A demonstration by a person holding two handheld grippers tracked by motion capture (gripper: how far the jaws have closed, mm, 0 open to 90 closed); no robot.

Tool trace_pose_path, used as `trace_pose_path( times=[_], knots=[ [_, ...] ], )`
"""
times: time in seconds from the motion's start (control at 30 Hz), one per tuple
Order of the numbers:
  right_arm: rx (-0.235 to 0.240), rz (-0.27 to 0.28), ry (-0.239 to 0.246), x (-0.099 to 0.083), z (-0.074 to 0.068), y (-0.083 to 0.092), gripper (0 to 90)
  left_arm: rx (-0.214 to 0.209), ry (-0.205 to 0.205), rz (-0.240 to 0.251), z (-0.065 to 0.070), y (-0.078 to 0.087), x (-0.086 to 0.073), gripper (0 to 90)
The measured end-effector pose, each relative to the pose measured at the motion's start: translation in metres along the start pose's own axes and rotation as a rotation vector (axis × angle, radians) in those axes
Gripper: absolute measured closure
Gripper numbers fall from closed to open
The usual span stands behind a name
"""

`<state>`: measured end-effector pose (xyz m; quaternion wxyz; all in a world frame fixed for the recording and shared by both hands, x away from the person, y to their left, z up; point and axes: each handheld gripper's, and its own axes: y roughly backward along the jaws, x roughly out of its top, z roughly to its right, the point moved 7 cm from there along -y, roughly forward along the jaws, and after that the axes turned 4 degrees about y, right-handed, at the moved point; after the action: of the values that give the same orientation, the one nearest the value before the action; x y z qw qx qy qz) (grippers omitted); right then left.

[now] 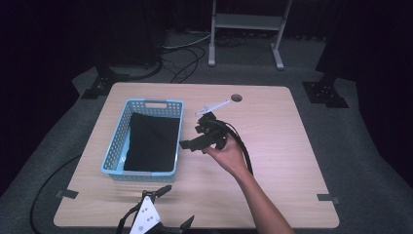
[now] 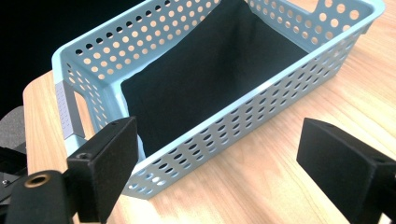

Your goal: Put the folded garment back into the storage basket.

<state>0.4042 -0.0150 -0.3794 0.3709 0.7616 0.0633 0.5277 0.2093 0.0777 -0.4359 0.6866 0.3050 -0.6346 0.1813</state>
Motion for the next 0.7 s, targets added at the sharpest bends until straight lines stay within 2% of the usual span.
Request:
trace_pose_path(
  times=[0.7],
  knots=[
    [-0.022,0.005,-0.013,-0.0102,0.0084,0.0097,12.7,-0.003,-0.001,-0.003,0.0008,-0.0007,-0.0004,0.0]
  ],
)
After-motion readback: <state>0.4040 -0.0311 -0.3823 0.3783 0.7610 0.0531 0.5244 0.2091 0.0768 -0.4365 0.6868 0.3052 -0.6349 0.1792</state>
